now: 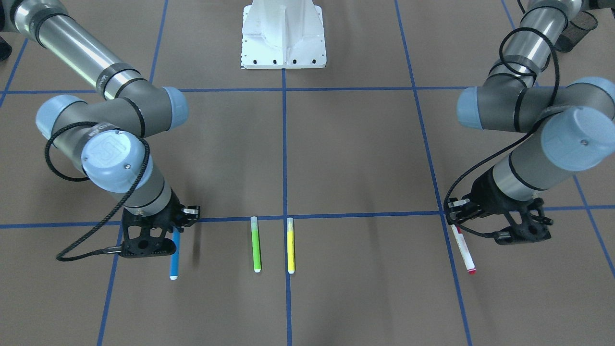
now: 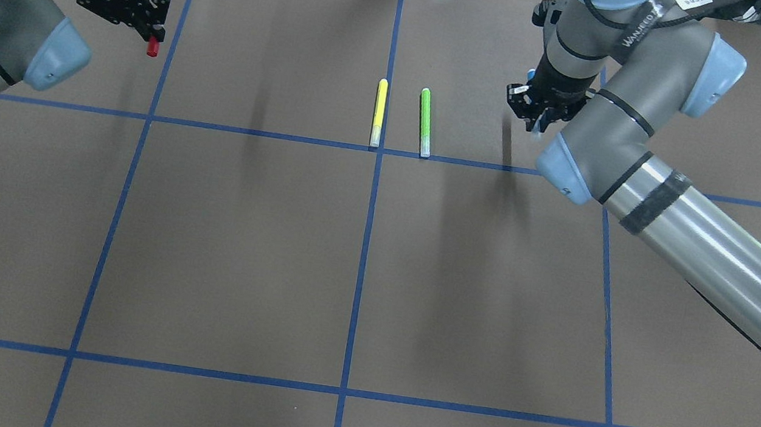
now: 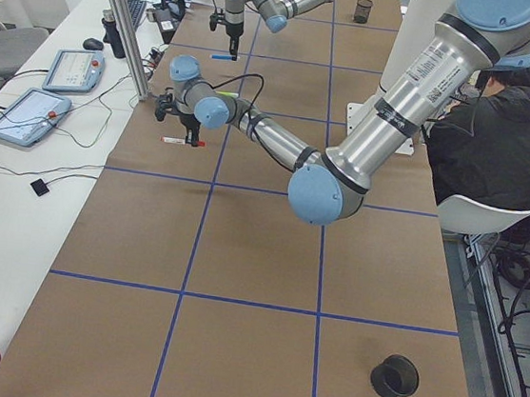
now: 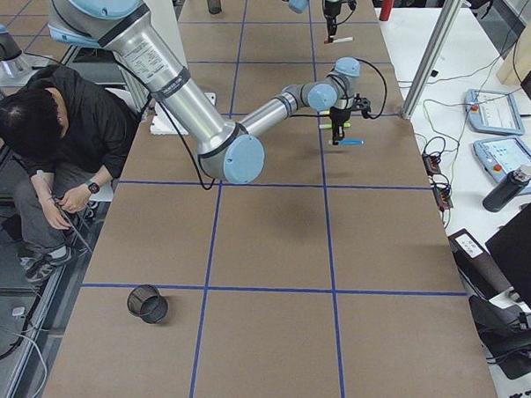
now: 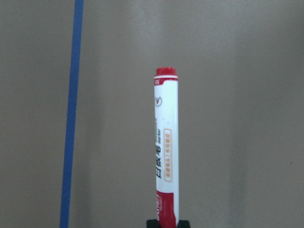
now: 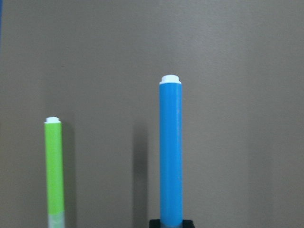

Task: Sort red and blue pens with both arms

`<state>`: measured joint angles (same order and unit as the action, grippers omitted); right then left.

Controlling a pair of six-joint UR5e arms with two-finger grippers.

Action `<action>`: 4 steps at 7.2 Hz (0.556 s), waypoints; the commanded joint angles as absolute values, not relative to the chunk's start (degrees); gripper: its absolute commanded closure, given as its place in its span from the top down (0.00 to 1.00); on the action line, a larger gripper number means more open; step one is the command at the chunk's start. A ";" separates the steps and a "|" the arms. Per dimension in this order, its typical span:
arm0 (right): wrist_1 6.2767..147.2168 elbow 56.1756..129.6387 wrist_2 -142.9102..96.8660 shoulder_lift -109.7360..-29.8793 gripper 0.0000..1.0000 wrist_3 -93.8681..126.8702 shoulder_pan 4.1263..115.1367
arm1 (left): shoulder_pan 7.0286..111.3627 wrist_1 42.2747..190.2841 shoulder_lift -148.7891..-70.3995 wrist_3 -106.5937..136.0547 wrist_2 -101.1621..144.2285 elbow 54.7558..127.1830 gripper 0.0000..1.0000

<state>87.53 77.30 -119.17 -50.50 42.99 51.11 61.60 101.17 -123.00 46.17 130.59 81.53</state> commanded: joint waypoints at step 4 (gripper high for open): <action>108.05 94.63 -112.00 -64.50 0.00 15.43 56.51 | 70.91 80.70 -115.07 20.69 129.64 96.84 0.00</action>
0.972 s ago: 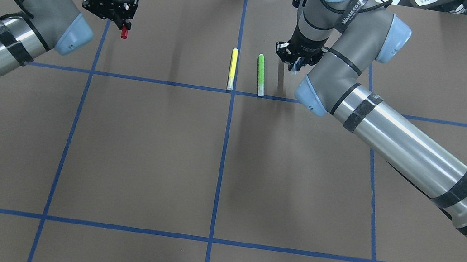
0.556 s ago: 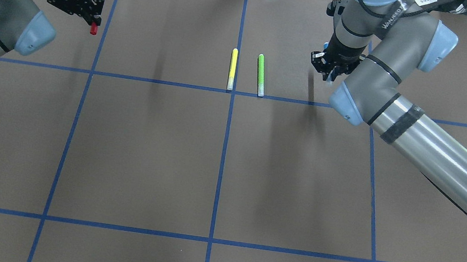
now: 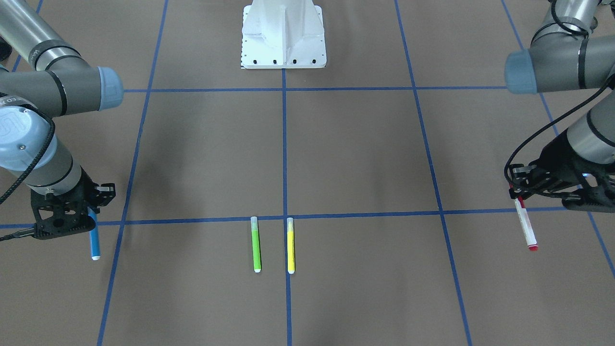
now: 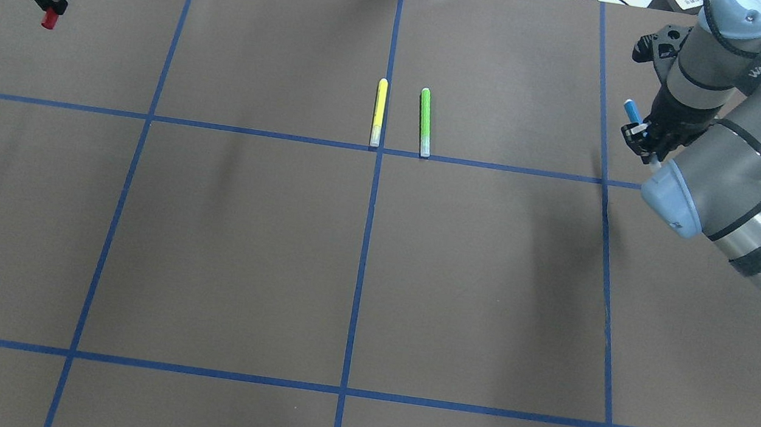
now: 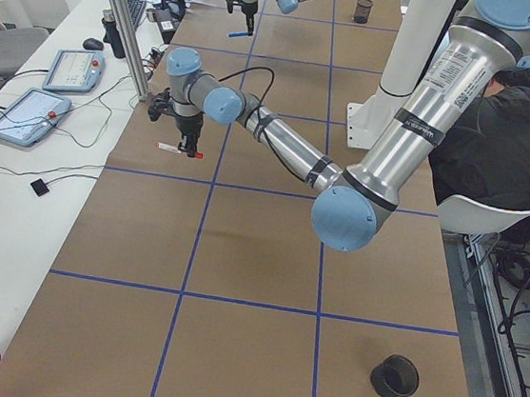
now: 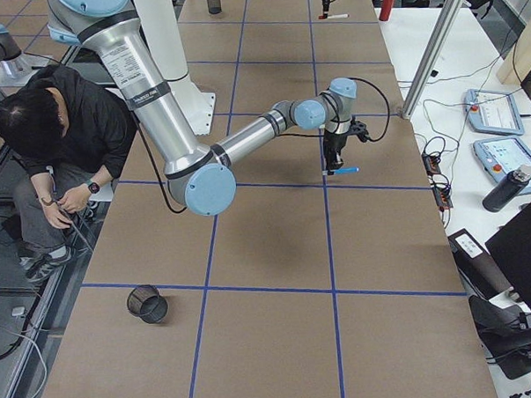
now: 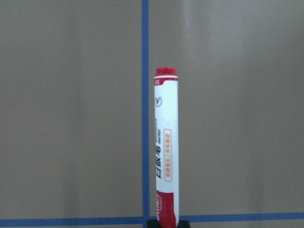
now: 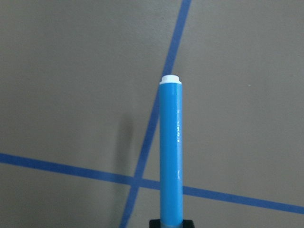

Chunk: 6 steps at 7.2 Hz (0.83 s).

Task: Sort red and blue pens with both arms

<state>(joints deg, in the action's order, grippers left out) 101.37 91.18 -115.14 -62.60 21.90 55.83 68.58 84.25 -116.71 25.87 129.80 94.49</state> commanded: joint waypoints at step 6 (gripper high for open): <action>113.47 108.44 -112.31 -88.02 0.00 -3.23 67.48 | 82.78 57.13 -103.57 -11.04 119.27 108.02 0.00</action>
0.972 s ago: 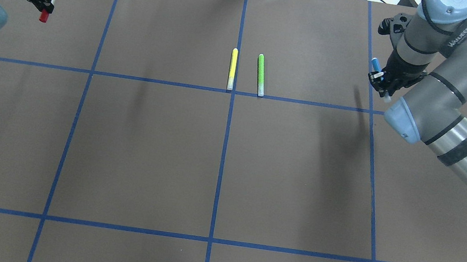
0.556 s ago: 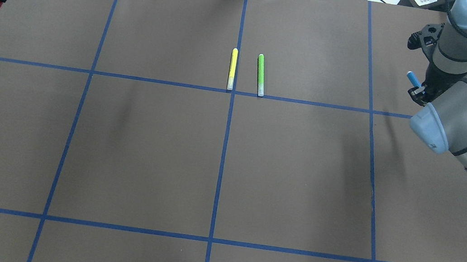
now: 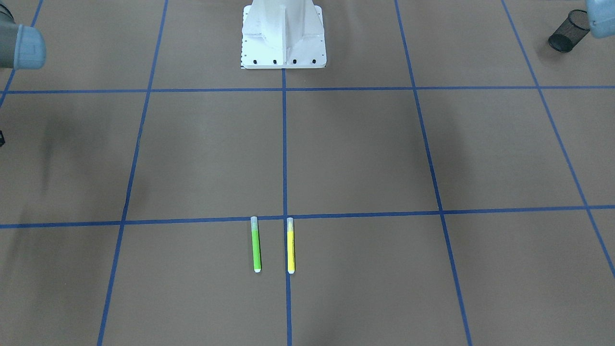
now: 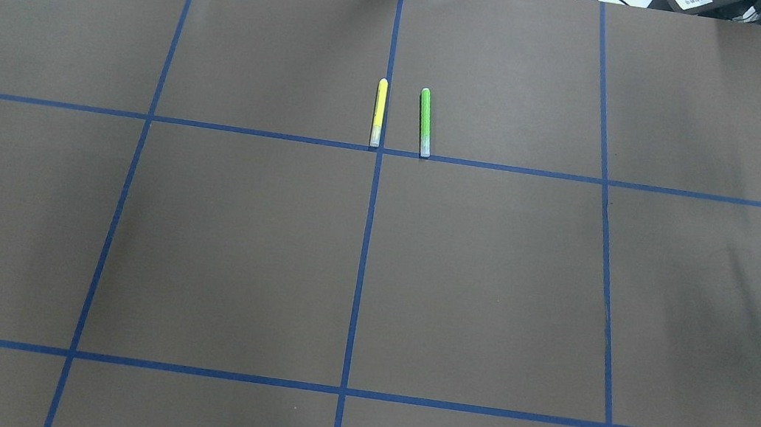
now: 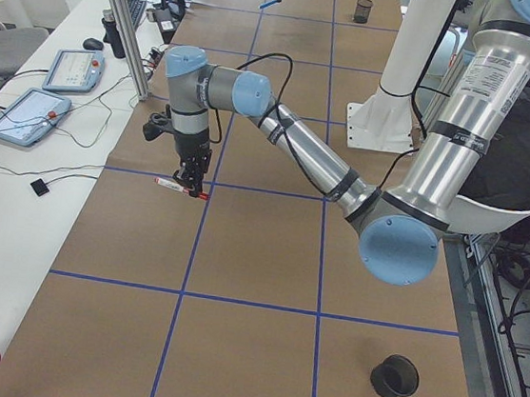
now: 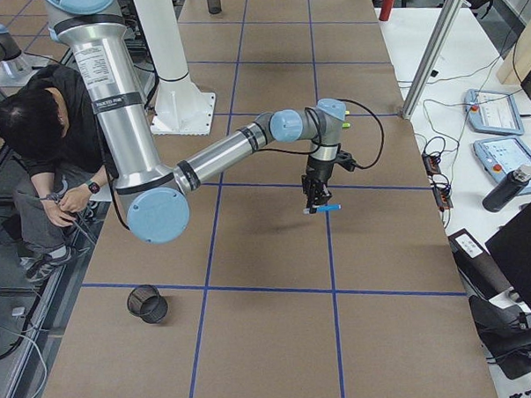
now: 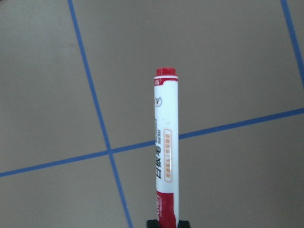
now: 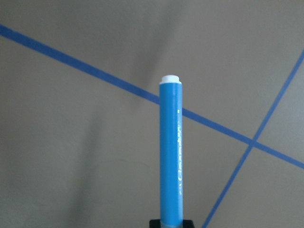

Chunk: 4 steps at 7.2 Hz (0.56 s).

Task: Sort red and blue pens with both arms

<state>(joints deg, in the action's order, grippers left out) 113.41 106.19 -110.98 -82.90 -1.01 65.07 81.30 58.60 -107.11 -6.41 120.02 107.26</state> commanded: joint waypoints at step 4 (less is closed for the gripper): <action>135.46 108.37 -113.03 -92.45 0.00 -23.51 82.06 | 85.86 57.22 -90.90 -16.26 119.53 113.29 0.00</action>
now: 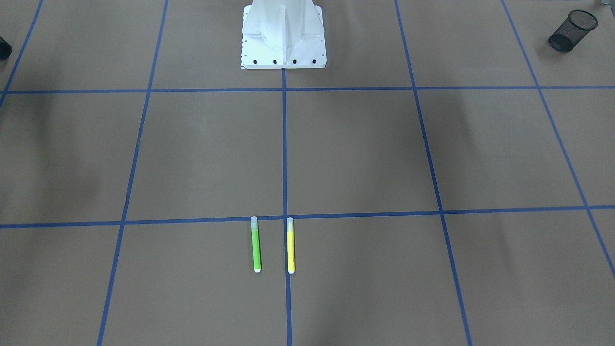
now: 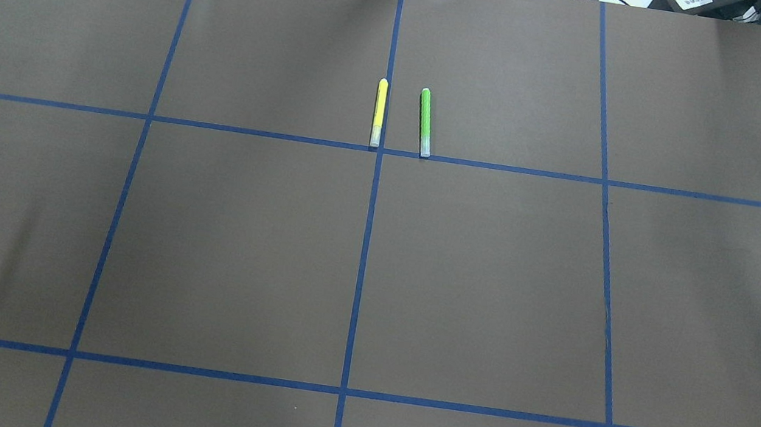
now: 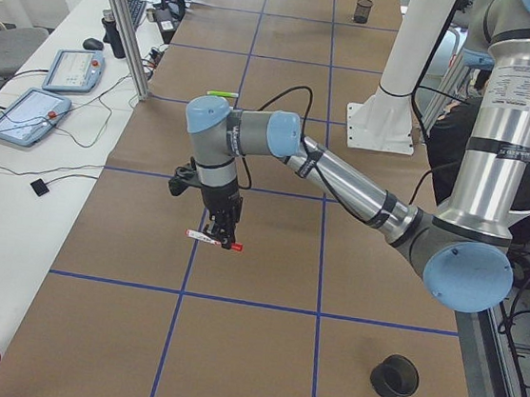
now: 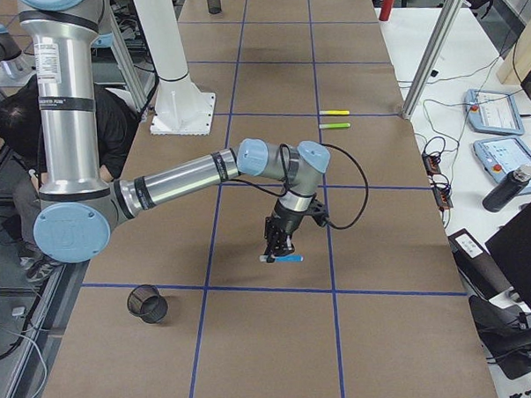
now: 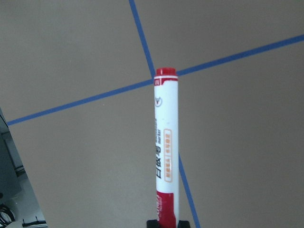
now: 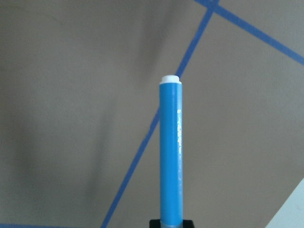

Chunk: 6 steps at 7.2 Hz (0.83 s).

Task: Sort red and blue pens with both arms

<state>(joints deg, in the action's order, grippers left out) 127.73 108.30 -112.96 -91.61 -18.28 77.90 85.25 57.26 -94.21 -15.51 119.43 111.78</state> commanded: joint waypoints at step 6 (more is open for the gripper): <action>156.69 108.45 -121.90 -106.33 0.00 -34.45 94.37 | 87.80 56.95 -81.83 -16.44 121.45 120.67 0.00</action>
